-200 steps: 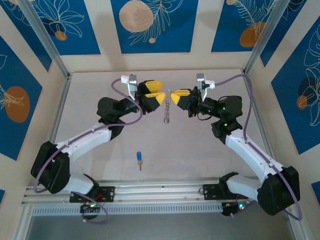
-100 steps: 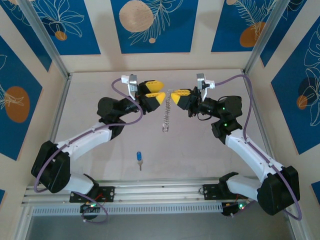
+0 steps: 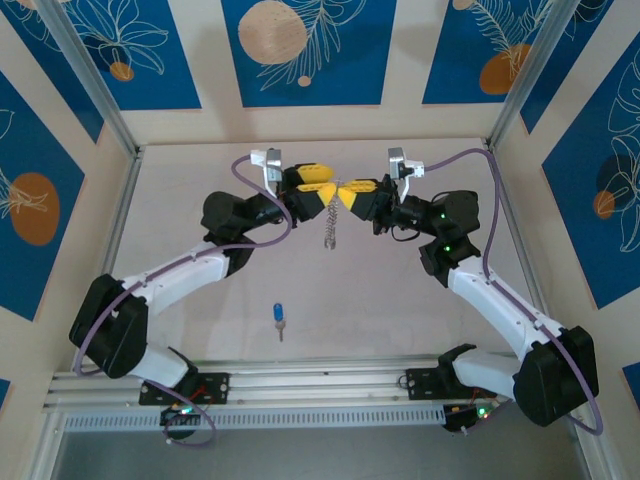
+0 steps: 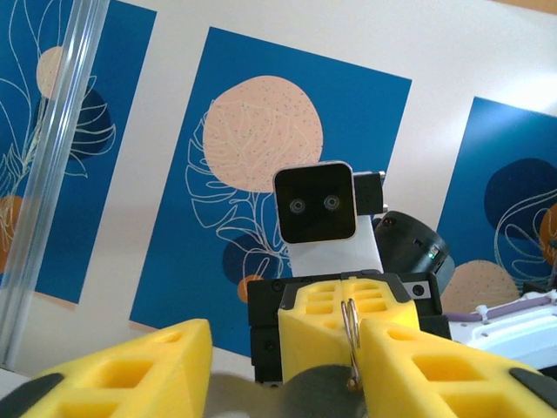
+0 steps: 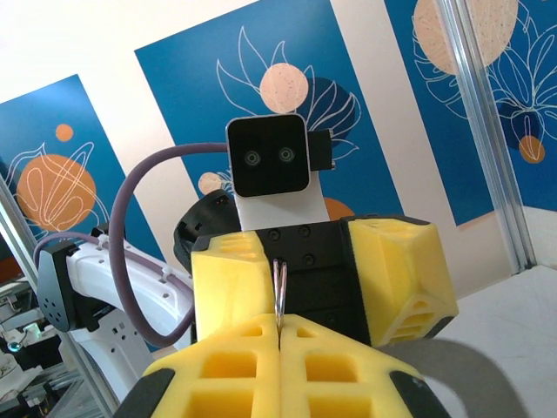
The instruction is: Put the keys on the keyring
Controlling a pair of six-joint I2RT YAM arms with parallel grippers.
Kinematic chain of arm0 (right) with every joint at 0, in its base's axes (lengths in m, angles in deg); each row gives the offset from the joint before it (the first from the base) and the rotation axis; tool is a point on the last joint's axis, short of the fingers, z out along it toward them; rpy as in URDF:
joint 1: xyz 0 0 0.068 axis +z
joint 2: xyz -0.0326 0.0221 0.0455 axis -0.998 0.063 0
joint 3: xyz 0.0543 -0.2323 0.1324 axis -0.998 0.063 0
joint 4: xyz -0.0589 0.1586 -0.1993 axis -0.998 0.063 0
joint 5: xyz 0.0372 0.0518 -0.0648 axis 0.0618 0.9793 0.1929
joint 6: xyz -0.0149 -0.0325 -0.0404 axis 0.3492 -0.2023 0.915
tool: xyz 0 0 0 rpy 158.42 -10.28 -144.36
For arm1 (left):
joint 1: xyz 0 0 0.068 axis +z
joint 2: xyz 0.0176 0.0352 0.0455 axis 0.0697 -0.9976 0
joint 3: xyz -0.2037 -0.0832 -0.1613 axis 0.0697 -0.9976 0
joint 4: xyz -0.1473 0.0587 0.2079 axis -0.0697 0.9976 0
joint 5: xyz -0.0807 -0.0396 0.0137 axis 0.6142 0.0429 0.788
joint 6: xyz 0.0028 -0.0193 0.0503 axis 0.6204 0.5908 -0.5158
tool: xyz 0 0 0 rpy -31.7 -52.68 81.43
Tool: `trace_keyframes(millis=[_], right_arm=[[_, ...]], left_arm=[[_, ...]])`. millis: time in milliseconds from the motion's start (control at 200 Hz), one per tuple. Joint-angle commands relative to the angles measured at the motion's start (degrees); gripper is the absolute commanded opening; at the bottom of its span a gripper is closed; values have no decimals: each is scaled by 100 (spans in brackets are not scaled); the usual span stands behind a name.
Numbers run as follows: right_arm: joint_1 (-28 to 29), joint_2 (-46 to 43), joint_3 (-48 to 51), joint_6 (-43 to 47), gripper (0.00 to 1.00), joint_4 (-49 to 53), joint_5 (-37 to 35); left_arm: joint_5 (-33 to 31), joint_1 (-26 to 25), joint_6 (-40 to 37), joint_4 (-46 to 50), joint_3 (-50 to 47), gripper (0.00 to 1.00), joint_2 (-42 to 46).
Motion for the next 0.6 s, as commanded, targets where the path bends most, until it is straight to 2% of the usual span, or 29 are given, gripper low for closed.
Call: trace_keyframes(millis=[0,210,400,565,595], right_arm=[[56,-25,-104,-33,0,-181,-42],[69,-32,-102,-9,0,-140,-41],[69,-54,-116,24,0,-63,-63],[37,-63,-246,90,0,223,-66],[16,-79,-295,98,6,345,-58]], left_arm=[[171,-45,16,-300,251,38,-21],[200,-91,48,-367,291,23,-64],[362,-129,86,-352,373,0,-125],[456,-141,50,-237,432,0,-127],[456,-140,3,-152,441,0,-103]])
